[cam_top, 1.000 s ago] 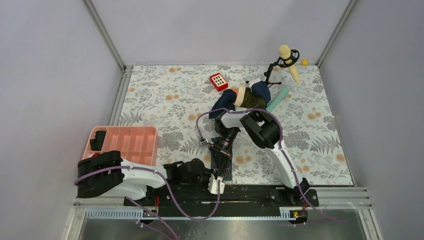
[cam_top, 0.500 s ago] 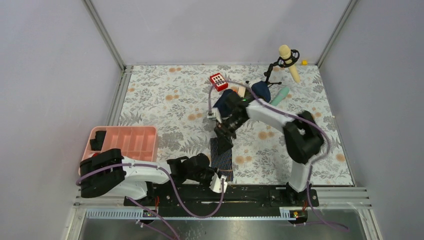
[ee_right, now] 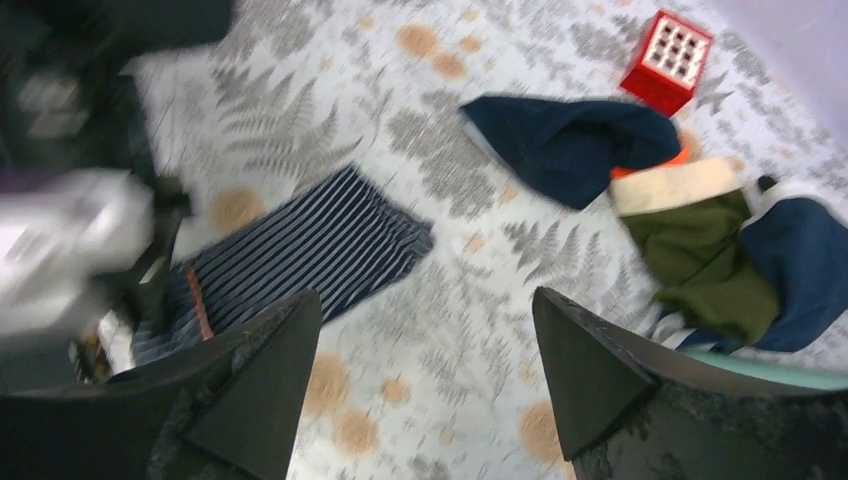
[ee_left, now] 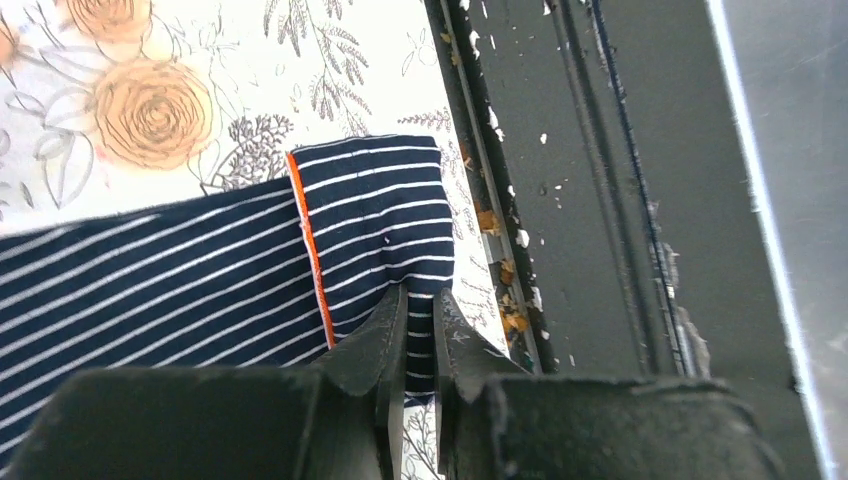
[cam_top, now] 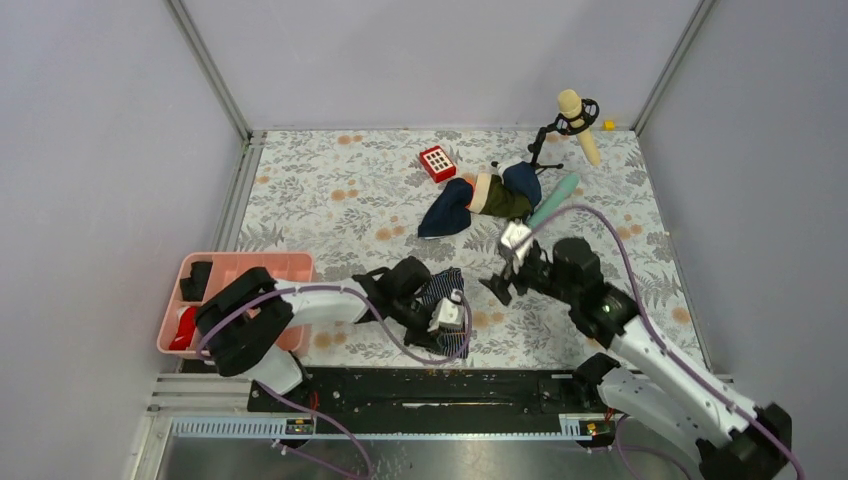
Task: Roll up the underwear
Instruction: Roll the underwear to the center of the board.
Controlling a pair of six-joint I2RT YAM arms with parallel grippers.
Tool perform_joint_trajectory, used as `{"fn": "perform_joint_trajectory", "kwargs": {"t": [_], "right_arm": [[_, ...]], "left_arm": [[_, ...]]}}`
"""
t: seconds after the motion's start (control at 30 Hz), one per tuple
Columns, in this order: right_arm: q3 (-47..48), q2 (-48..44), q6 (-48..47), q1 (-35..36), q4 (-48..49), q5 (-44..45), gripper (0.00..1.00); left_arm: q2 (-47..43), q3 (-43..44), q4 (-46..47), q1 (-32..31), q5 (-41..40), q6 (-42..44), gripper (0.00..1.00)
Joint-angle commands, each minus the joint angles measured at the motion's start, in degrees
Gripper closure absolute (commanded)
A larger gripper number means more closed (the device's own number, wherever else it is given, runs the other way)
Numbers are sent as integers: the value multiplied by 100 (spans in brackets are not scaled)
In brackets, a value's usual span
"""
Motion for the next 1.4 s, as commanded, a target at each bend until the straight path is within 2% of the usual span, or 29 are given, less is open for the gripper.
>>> {"fn": "perform_joint_trajectory", "kwargs": {"t": [0.0,0.13,0.27,0.4,0.57,0.93,1.0,1.07,1.17,1.3,1.33,1.37], "right_arm": [[-1206,-1178,-570,182,-59,-576,18],[-1762,-1240,-1559,892,-11,-619,24],[-1923,-296,-1834,1526,1004,-386,25],[-1847,606,-1714,1788,1874,-545,23],[-1717,1291,-1462,2061,2207,-940,21],[-1550,2353,-525,2319,2987,-641,26],[-1494,2505,-419,2337,3031,-569,34],[-1398,2650,-316,2377,2932,-442,46],[-1317,2832,-13,2396,2855,-72,58],[-1210,2932,471,2393,2562,-30,87],[-1174,2950,645,2393,2456,-61,95],[-1137,2958,834,2382,2340,-110,100]], "left_arm": [[522,435,-1327,508,1321,-177,100],[1120,969,-1717,885,1958,-663,100],[1563,1327,-1729,1061,2289,-1154,100],[1793,1438,-1432,1226,2442,-1651,100],[2003,1410,-887,1516,2651,-2444,100],[2224,1392,-876,1756,2968,-2670,100],[2268,1415,-877,1777,3007,-2727,100],[2327,1439,-903,1808,3080,-2778,100],[2412,1556,-1089,1888,3156,-2778,100],[2361,1644,-1278,2081,3028,-2913,100],[2309,1656,-1276,2153,2868,-3024,97],[2145,1601,-1094,2244,2649,-3229,85]]}}
